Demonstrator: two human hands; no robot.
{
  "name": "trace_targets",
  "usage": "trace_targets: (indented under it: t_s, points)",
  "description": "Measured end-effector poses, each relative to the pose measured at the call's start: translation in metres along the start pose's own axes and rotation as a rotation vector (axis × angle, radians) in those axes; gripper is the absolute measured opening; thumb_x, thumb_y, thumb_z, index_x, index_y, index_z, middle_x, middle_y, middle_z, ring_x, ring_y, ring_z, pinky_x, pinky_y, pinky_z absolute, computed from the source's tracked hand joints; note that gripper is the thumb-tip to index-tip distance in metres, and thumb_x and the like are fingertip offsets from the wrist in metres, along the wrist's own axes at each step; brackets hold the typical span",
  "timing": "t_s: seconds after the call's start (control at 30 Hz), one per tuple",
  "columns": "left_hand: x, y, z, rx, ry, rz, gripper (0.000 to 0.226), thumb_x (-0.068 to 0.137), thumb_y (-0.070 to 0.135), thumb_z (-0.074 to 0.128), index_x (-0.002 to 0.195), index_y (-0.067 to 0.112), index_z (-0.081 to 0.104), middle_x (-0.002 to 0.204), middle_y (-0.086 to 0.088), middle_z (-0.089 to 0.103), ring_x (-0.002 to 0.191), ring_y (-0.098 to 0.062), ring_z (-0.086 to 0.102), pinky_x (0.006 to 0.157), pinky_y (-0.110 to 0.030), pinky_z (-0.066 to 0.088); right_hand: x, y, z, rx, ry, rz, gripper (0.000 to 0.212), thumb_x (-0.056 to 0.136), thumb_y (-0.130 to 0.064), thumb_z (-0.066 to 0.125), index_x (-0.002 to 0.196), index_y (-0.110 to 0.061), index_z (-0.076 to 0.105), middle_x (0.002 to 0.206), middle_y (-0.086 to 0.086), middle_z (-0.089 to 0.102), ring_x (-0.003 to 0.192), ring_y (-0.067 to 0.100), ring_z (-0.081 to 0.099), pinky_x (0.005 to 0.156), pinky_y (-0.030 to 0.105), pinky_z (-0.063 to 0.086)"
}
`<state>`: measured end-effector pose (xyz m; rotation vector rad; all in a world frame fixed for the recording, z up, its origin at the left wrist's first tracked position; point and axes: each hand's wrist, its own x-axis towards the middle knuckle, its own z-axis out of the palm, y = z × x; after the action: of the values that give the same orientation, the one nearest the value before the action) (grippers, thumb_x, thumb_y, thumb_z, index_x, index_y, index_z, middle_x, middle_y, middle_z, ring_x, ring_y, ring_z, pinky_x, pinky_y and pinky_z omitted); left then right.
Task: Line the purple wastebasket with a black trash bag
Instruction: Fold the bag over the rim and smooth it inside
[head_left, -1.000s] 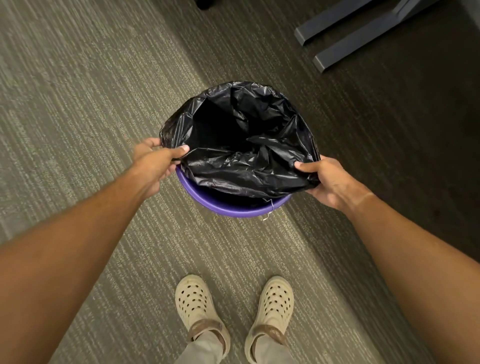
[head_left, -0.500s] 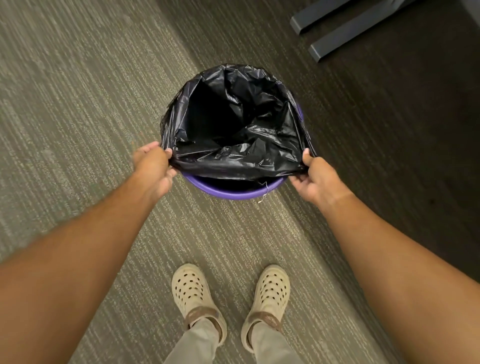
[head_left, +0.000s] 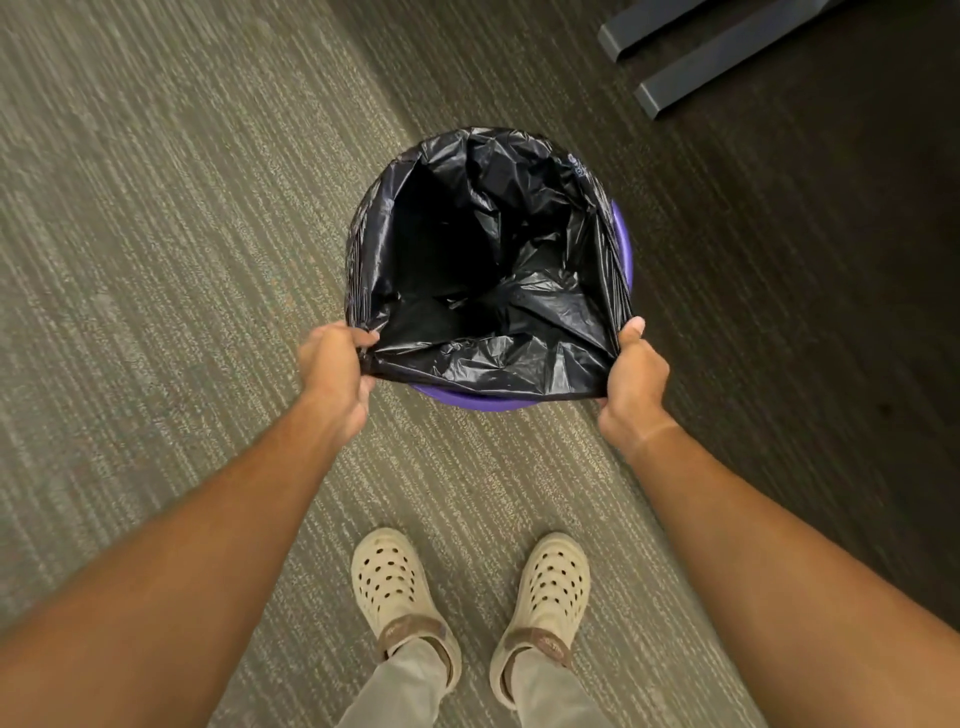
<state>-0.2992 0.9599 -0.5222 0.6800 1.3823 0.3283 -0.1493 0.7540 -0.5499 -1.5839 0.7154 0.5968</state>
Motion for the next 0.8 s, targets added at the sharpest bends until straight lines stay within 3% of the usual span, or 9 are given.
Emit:
trace_targets:
  t_s: [0.1, 0.2, 0.3, 0.4, 0.47, 0.57, 0.63, 0.7, 0.8]
  points:
    - [-0.003, -0.010, -0.007, -0.034, -0.013, -0.096, 0.068, 0.075, -0.018, 0.037, 0.140, 0.001, 0.039, 0.134, -0.017, 0.049, 0.099, -0.022, 0.058, 0.085, -0.032, 0.053, 0.006, 0.007, 0.000, 0.155, -0.030, 0.055, 0.032, 0.100, -0.038, 0.049, 0.086, -0.012, 0.063, 0.099, 0.005, 0.071, 0.100, 0.023, 0.068, 0.093, 0.044, 0.055]
    - [-0.007, -0.020, -0.012, 0.039, -0.032, -0.175, 0.077, 0.077, -0.019, 0.040, 0.149, 0.007, 0.028, 0.103, -0.012, 0.055, 0.087, -0.020, 0.055, 0.084, -0.034, 0.048, 0.005, 0.017, -0.002, 0.208, -0.121, 0.115, 0.035, 0.097, -0.044, 0.051, 0.094, -0.012, 0.065, 0.095, 0.003, 0.076, 0.094, 0.021, 0.072, 0.088, 0.045, 0.057]
    - [-0.009, -0.025, -0.012, 0.088, -0.056, -0.193, 0.081, 0.079, -0.022, 0.043, 0.152, 0.007, 0.022, 0.115, -0.018, 0.056, 0.095, -0.022, 0.058, 0.093, -0.039, 0.048, 0.001, 0.024, -0.001, 0.134, -0.134, 0.067, 0.038, 0.099, -0.046, 0.045, 0.099, -0.013, 0.065, 0.099, 0.003, 0.076, 0.096, 0.020, 0.072, 0.091, 0.043, 0.056]
    - [-0.007, -0.027, -0.012, 0.166, -0.060, -0.163, 0.077, 0.079, -0.026, 0.045, 0.148, 0.006, 0.031, 0.131, -0.015, 0.046, 0.095, -0.022, 0.058, 0.103, -0.042, 0.045, 0.004, 0.025, 0.006, 0.028, -0.066, -0.003, 0.040, 0.102, -0.046, 0.034, 0.091, -0.020, 0.062, 0.096, -0.001, 0.072, 0.096, 0.017, 0.069, 0.093, 0.041, 0.055]
    - [-0.005, -0.030, -0.011, 0.267, -0.050, -0.128, 0.052, 0.082, -0.023, 0.050, 0.123, 0.007, 0.056, 0.121, -0.020, 0.059, 0.094, -0.021, 0.064, 0.089, -0.034, 0.054, 0.008, 0.027, 0.010, -0.057, 0.007, -0.021, 0.040, 0.103, -0.046, 0.032, 0.085, -0.021, 0.058, 0.091, -0.002, 0.068, 0.094, 0.019, 0.065, 0.090, 0.039, 0.055]
    - [-0.003, -0.036, -0.008, 0.388, -0.006, -0.080, 0.027, 0.087, -0.014, 0.055, 0.097, 0.010, 0.062, 0.108, -0.011, 0.069, 0.096, -0.019, 0.069, 0.076, -0.026, 0.057, 0.018, 0.031, 0.011, -0.163, 0.051, -0.083, 0.041, 0.103, -0.044, 0.031, 0.083, -0.018, 0.054, 0.087, -0.001, 0.060, 0.086, 0.018, 0.057, 0.080, 0.036, 0.050]
    - [0.003, -0.039, -0.005, 0.419, 0.028, -0.041, 0.026, 0.088, -0.012, 0.055, 0.093, 0.013, 0.062, 0.103, -0.007, 0.069, 0.094, -0.017, 0.070, 0.075, -0.023, 0.057, 0.026, 0.029, 0.009, -0.232, 0.013, -0.088, 0.043, 0.104, -0.043, 0.030, 0.092, -0.011, 0.056, 0.091, 0.002, 0.060, 0.087, 0.017, 0.054, 0.079, 0.037, 0.050]
    - [0.009, -0.038, -0.002, 0.417, 0.027, -0.023, 0.026, 0.089, -0.010, 0.056, 0.094, 0.014, 0.062, 0.102, -0.005, 0.069, 0.092, -0.015, 0.070, 0.074, -0.023, 0.057, 0.029, 0.023, 0.008, -0.234, -0.059, -0.036, 0.040, 0.104, -0.043, 0.032, 0.097, -0.012, 0.057, 0.102, 0.005, 0.064, 0.092, 0.017, 0.058, 0.088, 0.040, 0.055]
    - [0.017, -0.032, -0.004, 0.454, -0.004, -0.004, 0.030, 0.090, -0.011, 0.049, 0.109, 0.011, 0.059, 0.110, -0.009, 0.067, 0.094, -0.014, 0.068, 0.083, -0.031, 0.058, 0.032, 0.001, 0.009, -0.070, -0.144, 0.064, 0.044, 0.103, -0.047, 0.030, 0.103, -0.017, 0.062, 0.105, 0.002, 0.072, 0.084, 0.013, 0.069, 0.068, 0.028, 0.058]
